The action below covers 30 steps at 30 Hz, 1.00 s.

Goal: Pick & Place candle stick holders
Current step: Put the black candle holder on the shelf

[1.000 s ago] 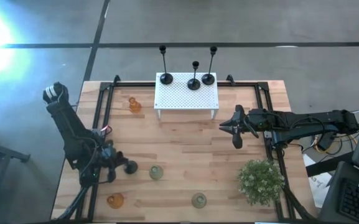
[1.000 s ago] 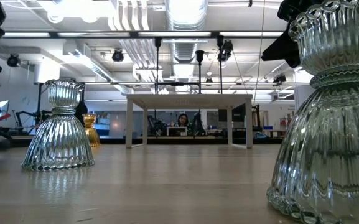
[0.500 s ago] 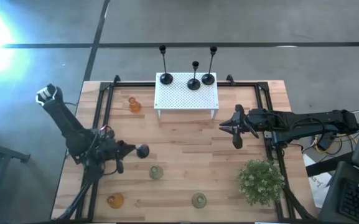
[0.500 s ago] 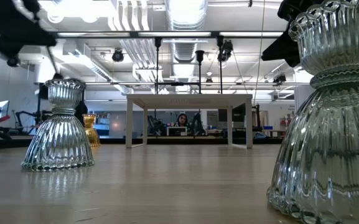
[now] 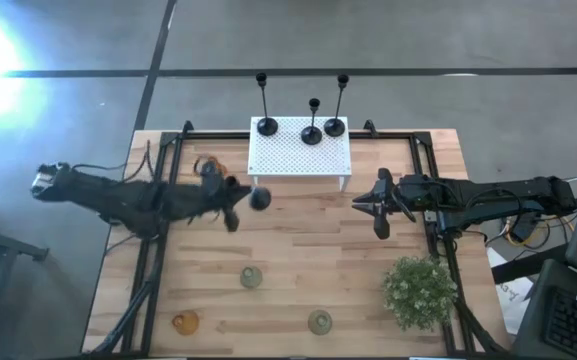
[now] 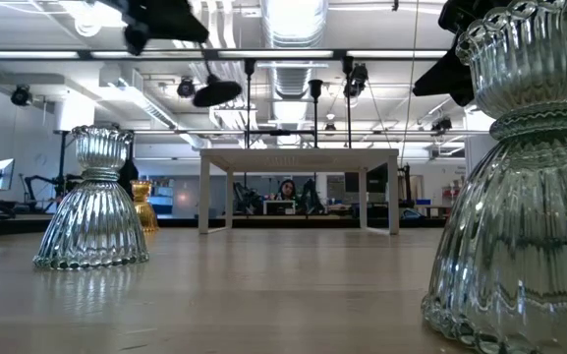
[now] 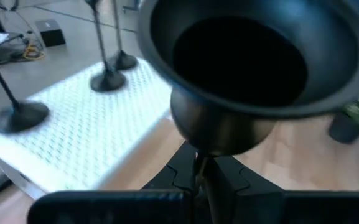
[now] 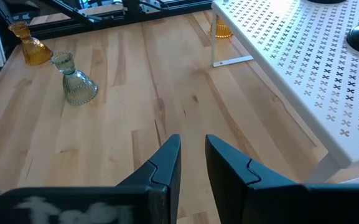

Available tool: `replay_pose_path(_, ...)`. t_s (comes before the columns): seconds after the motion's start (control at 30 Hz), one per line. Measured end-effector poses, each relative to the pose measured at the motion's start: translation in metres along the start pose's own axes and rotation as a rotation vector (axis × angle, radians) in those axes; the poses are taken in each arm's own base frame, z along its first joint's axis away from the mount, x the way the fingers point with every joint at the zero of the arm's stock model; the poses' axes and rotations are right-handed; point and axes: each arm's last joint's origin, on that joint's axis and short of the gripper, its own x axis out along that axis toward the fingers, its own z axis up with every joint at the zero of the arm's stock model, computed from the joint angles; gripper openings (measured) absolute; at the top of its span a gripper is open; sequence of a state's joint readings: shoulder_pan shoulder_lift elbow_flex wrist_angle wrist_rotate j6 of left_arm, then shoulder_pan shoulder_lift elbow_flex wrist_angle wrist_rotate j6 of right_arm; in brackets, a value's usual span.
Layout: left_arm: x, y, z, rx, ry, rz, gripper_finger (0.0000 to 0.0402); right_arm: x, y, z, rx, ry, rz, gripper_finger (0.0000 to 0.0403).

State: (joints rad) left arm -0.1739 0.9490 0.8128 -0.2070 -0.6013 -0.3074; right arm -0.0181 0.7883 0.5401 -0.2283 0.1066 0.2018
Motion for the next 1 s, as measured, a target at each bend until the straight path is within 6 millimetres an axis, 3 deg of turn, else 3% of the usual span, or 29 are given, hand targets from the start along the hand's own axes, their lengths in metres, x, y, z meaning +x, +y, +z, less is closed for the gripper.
replay_pose_path(0.23,0.051,0.028,0.034,0.006,0.042,0.004,0.0019,0.000,0.000,0.000,0.000,0.000,0.000,0.0068)
replay_pose_path(0.57,0.111,0.039,0.075,0.087,0.076,0.106,0.0019,0.000,0.000,0.000,0.000,0.000,0.000,0.0068)
replay_pose_path(0.8,0.142,0.042,0.087,0.140,0.142,0.141,0.0019,0.000,0.000,0.000,0.000,0.001,0.001,0.0068)
replay_pose_path(1.0,0.158,0.066,0.089,0.108,0.181,0.194,0.0019,0.000,0.000,0.000,0.000,0.000,0.001,0.0068)
